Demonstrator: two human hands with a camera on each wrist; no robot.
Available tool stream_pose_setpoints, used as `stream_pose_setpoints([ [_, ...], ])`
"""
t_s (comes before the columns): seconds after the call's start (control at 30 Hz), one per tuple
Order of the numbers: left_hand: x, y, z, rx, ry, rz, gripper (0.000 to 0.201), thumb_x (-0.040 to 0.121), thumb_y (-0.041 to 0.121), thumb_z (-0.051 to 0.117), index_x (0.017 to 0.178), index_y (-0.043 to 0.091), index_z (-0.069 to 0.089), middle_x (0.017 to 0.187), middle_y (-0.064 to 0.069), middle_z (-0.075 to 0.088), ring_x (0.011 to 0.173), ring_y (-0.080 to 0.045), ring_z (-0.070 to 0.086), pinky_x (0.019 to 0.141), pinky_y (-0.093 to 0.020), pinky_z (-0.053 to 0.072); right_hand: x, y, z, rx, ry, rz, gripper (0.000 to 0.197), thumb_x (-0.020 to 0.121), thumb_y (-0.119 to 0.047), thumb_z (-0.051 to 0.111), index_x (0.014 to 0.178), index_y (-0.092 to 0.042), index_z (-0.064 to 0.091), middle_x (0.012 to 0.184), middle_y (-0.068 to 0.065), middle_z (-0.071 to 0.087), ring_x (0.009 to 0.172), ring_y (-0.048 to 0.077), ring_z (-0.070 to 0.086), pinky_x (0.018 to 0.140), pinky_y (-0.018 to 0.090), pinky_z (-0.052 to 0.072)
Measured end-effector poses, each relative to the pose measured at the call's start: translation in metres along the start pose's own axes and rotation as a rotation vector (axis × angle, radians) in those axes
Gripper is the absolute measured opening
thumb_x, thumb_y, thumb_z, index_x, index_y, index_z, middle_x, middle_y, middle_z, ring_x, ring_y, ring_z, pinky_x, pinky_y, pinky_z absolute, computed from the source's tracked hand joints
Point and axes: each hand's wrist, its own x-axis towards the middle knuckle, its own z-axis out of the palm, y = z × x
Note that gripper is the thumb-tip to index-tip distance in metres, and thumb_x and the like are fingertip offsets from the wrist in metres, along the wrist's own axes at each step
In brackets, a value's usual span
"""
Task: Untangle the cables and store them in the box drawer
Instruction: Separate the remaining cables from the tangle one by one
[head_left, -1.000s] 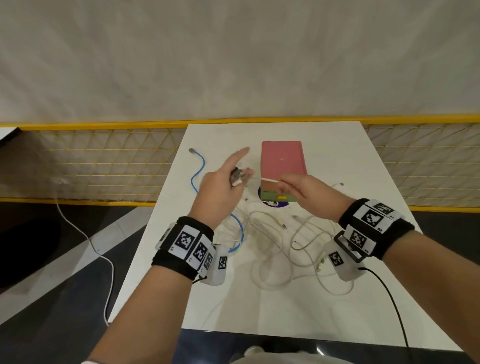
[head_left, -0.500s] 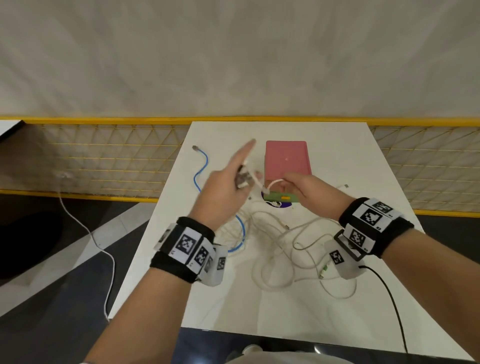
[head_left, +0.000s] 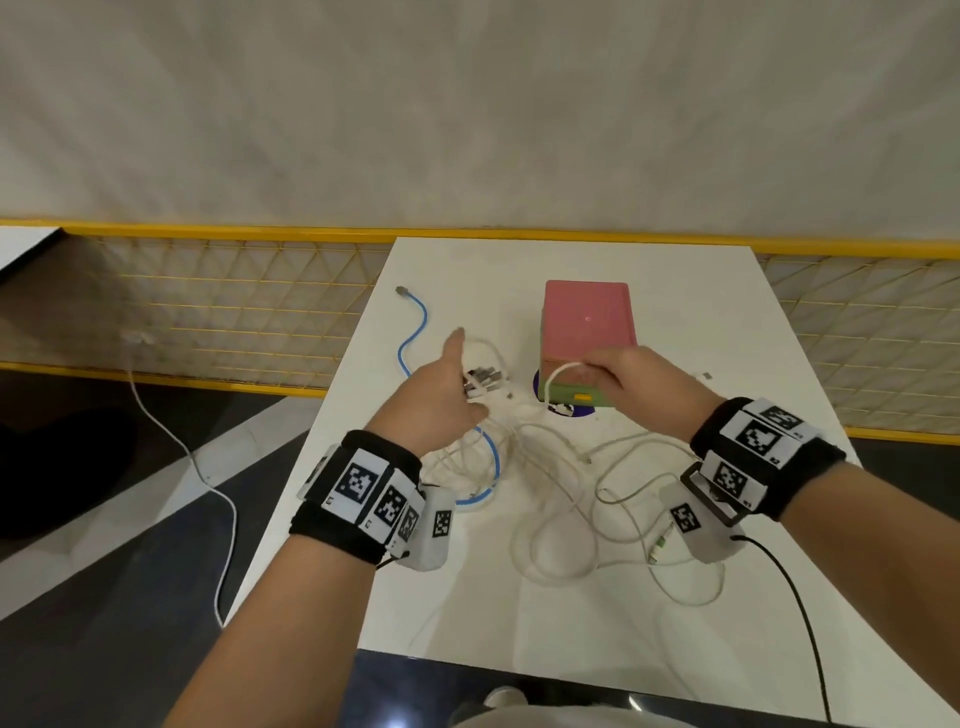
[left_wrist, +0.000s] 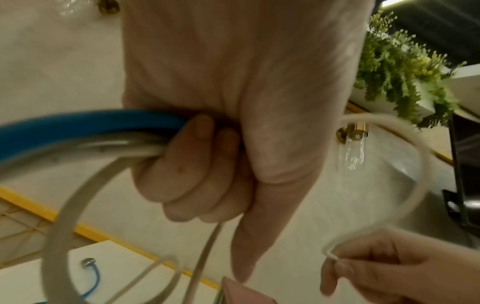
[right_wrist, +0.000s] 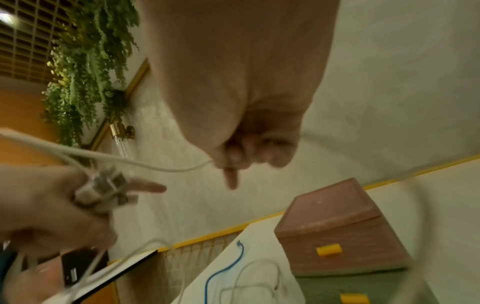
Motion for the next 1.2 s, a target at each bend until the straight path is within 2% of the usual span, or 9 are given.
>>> stream_pose_setpoints([
  [0.13,-0.001,-0.019,-0.009,0.005,0.025,-0.129,0.098,0.088,0.010,0.060,0.153,0.019,-0.013,0.072,-0.005,0.052,0.065,-0.018,0.054,0.053,-0.025,0.038,0.010,0.012,-0.020,-0.161,0.107,0.304,0.023,0.092,-0.013,0.044,0.076,-0.005,0.057,0.076,0.016,0.060,0.070,0.032,0.056,0.062,0.031,0.040],
  [0.3,-0.005,-0.017,-0.020,-0.093,0.195,-0.083,0.071,0.092,0.025,0.059,0.151,0.028,0.019,0.077,0.002,0.058,0.068,-0.013,0.057,0.057,-0.022,0.042,0.011,0.014,-0.029,-0.387,-0.053,0.478,0.021,0.091,-0.010,0.042,0.105,-0.002,0.056,0.100,0.014,0.060,0.099,0.034,0.060,0.076,0.032,0.042],
  [0.43,-0.007,0.004,-0.011,-0.271,0.358,0.135,0.035,0.094,0.038,0.059,0.128,0.035,0.051,0.078,0.011,0.061,0.057,-0.001,0.055,0.053,-0.009,0.041,0.020,-0.001,-0.022,-0.422,-0.140,0.385,0.022,0.090,-0.027,0.046,0.095,-0.009,0.057,0.085,0.002,0.059,0.081,0.026,0.059,0.069,0.030,0.045],
  [0.57,-0.003,0.023,0.009,-0.249,0.132,0.222,0.049,0.093,0.039,0.060,0.139,0.041,0.044,0.082,0.014,0.062,0.074,0.000,0.060,0.071,-0.016,0.046,0.018,-0.037,-0.011,-0.358,-0.134,0.038,0.029,0.090,-0.026,0.046,0.066,-0.009,0.049,0.054,0.000,0.045,0.054,0.023,0.046,0.054,0.036,0.042],
  [0.8,0.007,0.009,0.005,-0.104,0.235,0.161,0.034,0.094,0.046,0.054,0.085,0.013,0.061,0.065,0.007,0.053,0.054,-0.003,0.049,0.052,-0.015,0.035,0.014,-0.032,-0.017,-0.082,-0.176,-0.110,0.022,0.100,-0.024,0.042,0.087,-0.016,0.058,0.072,-0.003,0.052,0.063,0.015,0.047,0.057,0.031,0.035],
  [0.9,0.005,-0.001,-0.002,-0.130,0.279,0.109,0.035,0.094,0.047,0.054,0.090,0.013,0.064,0.070,0.000,0.060,0.060,-0.008,0.053,0.060,-0.022,0.040,0.015,-0.015,-0.013,-0.168,-0.280,-0.065,0.025,0.099,-0.029,0.044,0.086,-0.009,0.052,0.088,0.004,0.044,0.077,0.021,0.046,0.071,0.034,0.040],
  [1.03,0.004,-0.016,-0.001,-0.109,0.325,0.047,0.040,0.095,0.048,0.053,0.088,0.010,0.064,0.069,-0.004,0.060,0.068,-0.020,0.056,0.063,-0.031,0.041,0.024,-0.019,-0.008,-0.137,-0.339,-0.047,0.018,0.095,-0.030,0.052,0.081,-0.019,0.054,0.070,-0.004,0.048,0.060,0.013,0.043,0.056,0.026,0.034],
  [1.13,0.004,-0.024,-0.001,-0.173,0.354,-0.030,0.038,0.094,0.047,0.054,0.098,0.010,0.060,0.070,0.000,0.057,0.071,-0.021,0.055,0.062,-0.030,0.040,0.041,-0.026,-0.003,-0.064,-0.155,0.000,0.025,0.091,-0.023,0.058,0.067,-0.016,0.056,0.057,-0.004,0.045,0.052,0.012,0.040,0.051,0.024,0.028],
  [1.2,0.004,-0.024,-0.001,-0.277,0.351,-0.074,0.050,0.090,0.045,0.061,0.131,0.019,0.045,0.084,0.002,0.060,0.076,-0.024,0.058,0.062,-0.028,0.043,0.057,-0.030,0.003,0.102,0.045,0.024,0.010,0.092,-0.015,0.056,0.095,-0.014,0.066,0.083,0.003,0.065,0.076,0.020,0.060,0.066,0.023,0.040],
])
